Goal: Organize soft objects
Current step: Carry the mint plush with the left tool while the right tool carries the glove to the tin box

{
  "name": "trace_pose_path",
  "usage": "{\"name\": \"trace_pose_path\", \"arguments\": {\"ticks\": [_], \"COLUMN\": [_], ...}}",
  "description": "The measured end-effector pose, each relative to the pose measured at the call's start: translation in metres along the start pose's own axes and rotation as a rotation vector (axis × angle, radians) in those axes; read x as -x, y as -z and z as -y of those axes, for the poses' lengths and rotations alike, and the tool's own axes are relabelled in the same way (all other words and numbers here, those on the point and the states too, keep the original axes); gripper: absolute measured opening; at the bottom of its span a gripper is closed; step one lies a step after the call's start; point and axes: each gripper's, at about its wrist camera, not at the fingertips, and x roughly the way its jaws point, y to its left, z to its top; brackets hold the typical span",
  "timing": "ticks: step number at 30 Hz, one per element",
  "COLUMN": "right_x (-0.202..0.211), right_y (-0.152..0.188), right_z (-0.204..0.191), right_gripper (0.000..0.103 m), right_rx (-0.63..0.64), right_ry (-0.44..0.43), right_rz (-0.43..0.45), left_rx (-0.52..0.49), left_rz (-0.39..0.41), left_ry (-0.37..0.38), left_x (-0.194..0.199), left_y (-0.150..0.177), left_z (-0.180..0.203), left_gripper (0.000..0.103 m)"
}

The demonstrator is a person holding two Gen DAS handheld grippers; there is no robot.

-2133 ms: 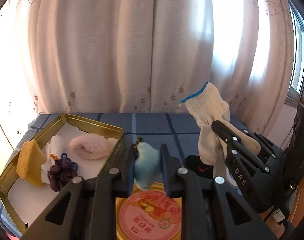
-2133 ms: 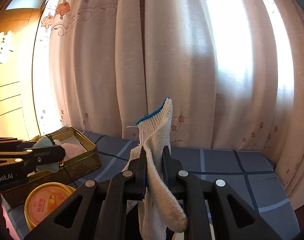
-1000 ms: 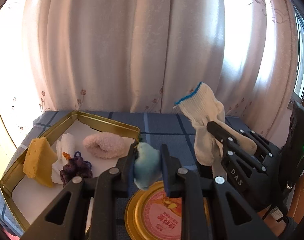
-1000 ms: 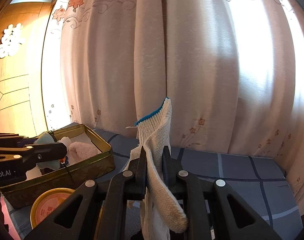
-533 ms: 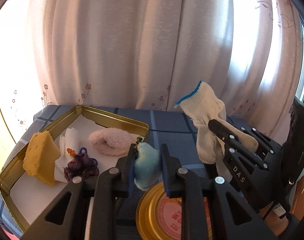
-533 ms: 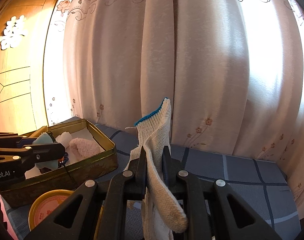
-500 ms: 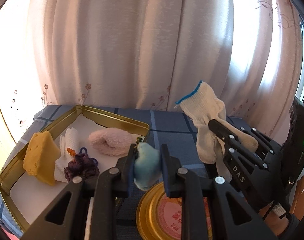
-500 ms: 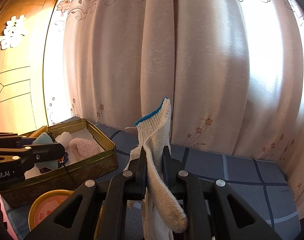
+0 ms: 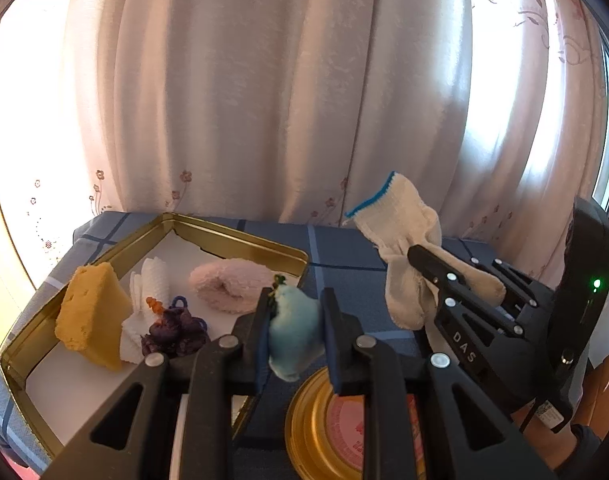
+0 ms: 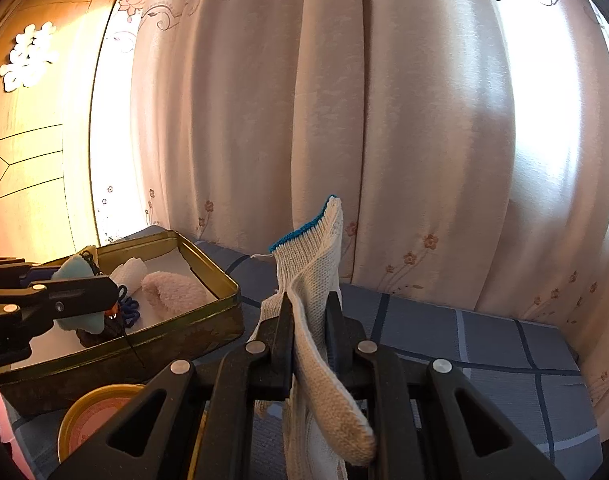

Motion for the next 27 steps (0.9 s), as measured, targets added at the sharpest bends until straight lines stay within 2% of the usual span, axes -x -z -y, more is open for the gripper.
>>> {"name": "trace_pose_path", "arguments": {"ticks": [17,27], "right_x": [-0.004,0.010], "right_y": [-0.004,-0.028], "right_z": [-0.011,-0.016], "right_gripper": [0.015,0.015], "right_rx": [0.026,0.010], "right_ry": [-0.010,-0.031], "right_rz": [-0.015,0.023], "left_rx": [0.012,0.029], "left_rz": [0.019,0.053], "left_ry": [-0.016,-0.025], "left_x": [0.005,0.016], "left_y": [-0.001,-0.012], "left_z": [-0.008,-0.023], "left_gripper": [0.021,0.021]}}
